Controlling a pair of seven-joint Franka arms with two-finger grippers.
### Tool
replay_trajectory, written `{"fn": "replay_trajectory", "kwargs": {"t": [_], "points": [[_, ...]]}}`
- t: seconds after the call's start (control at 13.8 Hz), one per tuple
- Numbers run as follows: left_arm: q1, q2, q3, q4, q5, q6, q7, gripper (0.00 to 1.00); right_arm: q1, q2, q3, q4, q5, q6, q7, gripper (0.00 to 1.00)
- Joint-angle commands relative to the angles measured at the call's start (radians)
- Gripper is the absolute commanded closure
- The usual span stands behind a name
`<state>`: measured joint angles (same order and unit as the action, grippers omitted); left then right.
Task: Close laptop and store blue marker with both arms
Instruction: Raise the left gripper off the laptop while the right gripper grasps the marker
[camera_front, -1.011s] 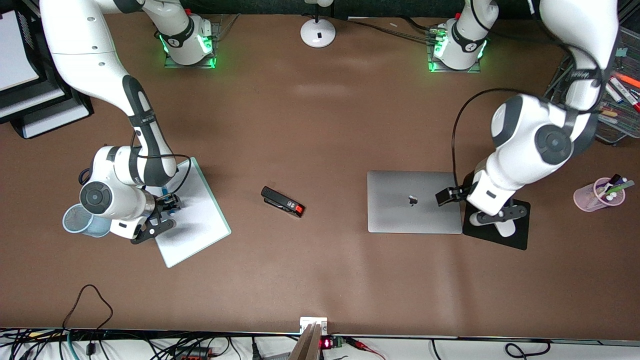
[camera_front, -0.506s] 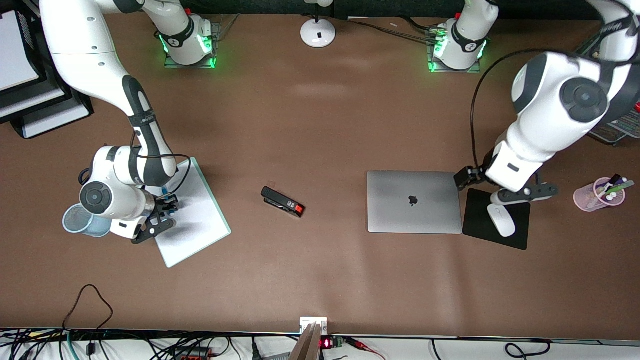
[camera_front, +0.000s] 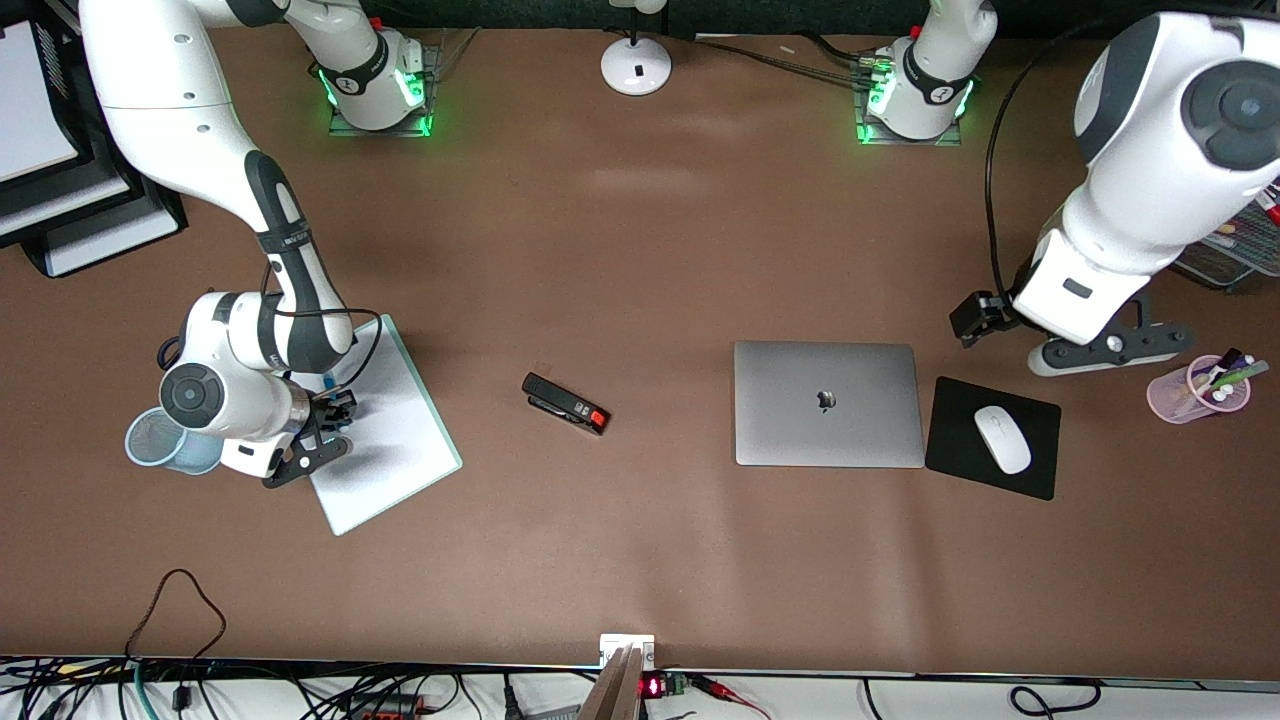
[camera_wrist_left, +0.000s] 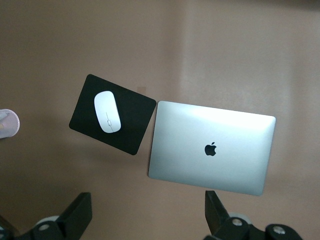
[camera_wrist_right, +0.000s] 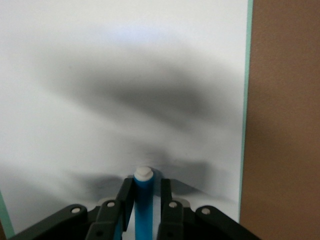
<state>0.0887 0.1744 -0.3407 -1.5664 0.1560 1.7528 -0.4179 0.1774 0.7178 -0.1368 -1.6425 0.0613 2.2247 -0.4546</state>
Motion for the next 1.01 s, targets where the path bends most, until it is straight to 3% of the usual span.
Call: {"fn": "replay_trajectory", "kwargs": {"t": [0.0,0.36,0.94], "points": [[-0.003,-0.024,-0.004,0.011,0.020,-0.029,0.011,0.00,-0.003,0.009,0.002,0.004,0.019,0.007,-0.024,0.71],[0.000,-0.050,-0.006,0.013,0.010,-0.050,0.053,0.00,-0.003,0.011,0.002,0.006,0.019,0.009,-0.024,0.77],[0.011,-0.076,0.000,0.009,-0.042,-0.050,0.067,0.00,-0.003,-0.001,-0.001,0.032,0.017,0.001,-0.025,0.93]]}}
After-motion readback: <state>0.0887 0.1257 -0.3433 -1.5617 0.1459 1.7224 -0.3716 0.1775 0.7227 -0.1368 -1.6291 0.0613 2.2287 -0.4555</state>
